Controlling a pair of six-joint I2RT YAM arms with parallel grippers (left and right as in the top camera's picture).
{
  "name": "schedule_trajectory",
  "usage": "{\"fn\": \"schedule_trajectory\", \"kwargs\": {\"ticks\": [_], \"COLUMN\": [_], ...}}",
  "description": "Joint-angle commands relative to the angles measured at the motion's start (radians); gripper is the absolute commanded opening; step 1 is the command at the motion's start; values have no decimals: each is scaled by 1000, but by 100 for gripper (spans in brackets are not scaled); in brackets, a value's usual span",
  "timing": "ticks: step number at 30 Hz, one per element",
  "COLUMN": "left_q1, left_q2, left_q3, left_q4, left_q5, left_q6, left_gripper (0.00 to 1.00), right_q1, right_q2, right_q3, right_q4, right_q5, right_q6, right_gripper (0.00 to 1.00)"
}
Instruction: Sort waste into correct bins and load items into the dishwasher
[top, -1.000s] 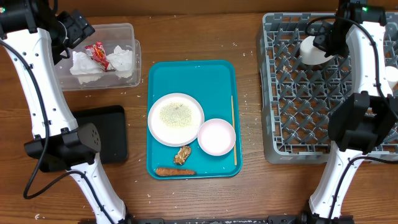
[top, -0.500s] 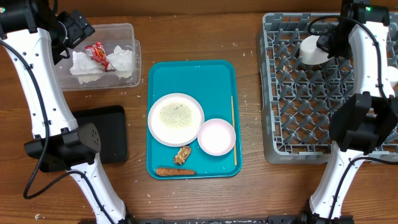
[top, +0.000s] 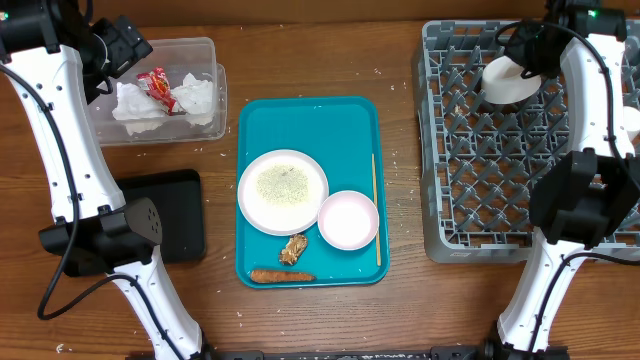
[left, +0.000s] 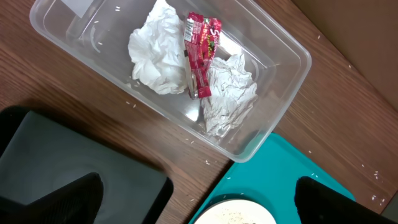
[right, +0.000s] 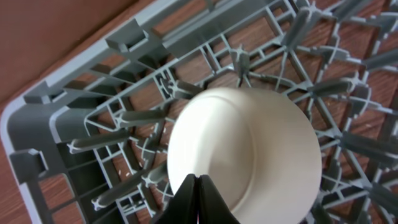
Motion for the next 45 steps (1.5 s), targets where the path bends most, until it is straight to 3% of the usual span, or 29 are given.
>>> {"fn": "schedule_trajectory", "kwargs": {"ticks": [1, 25, 39, 45], "left_q1": [3, 3, 3, 3], "left_q2": [-5, -5, -5, -5], "left_q3": [10, 10, 10, 10], "left_q4": [0, 0, 0, 0], "left_q5": [8, 8, 8, 8], "left_q6": [-10, -10, -10, -10], "left_gripper": [100, 100, 100, 100], "right_q1": [4, -11, -12, -12], "right_q2": [-1, 0, -3, -2], "right_q3": [-8, -94, 90, 92], "right_q4": [-7, 15, -195, -188], "right_q5": [49, 59, 338, 261], "right_q6": [1, 1, 1, -5], "right_gripper": [4, 4, 4, 4]}}
